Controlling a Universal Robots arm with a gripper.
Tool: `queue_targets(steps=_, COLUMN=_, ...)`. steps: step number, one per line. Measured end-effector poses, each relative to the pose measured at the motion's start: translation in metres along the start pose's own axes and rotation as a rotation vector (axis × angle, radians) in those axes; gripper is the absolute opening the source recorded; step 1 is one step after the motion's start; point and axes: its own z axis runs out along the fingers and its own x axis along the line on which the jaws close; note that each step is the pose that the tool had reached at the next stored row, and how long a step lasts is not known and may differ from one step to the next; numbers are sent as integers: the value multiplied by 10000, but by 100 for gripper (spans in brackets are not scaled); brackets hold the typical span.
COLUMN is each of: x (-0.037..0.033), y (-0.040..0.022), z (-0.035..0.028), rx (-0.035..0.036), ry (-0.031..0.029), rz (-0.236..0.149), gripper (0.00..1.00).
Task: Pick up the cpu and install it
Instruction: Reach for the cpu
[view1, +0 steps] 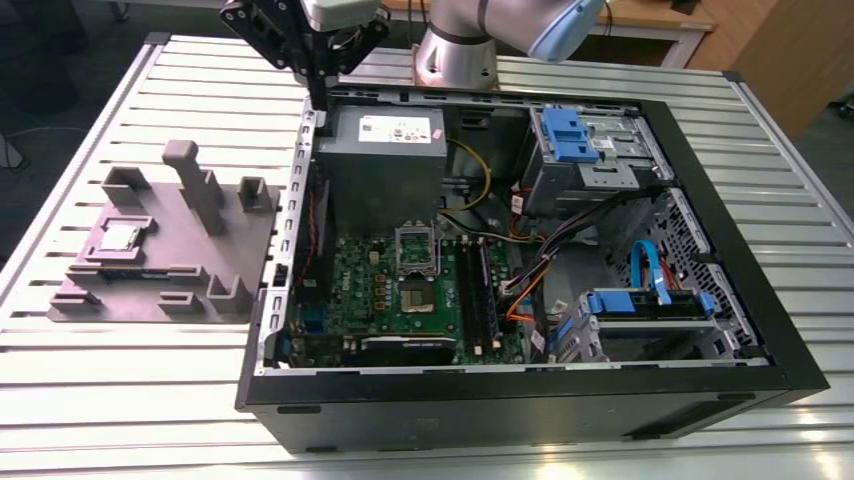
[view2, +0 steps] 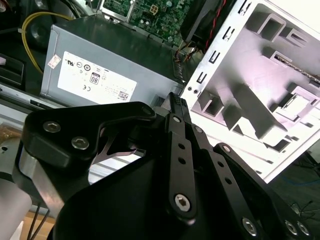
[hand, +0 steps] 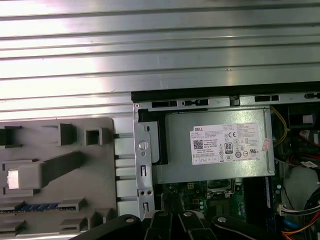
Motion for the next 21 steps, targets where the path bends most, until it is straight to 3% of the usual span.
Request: queue_targets(steps=21, x=144, y=-11, z=-3, rx=1, ry=1, rz=0, gripper=10)
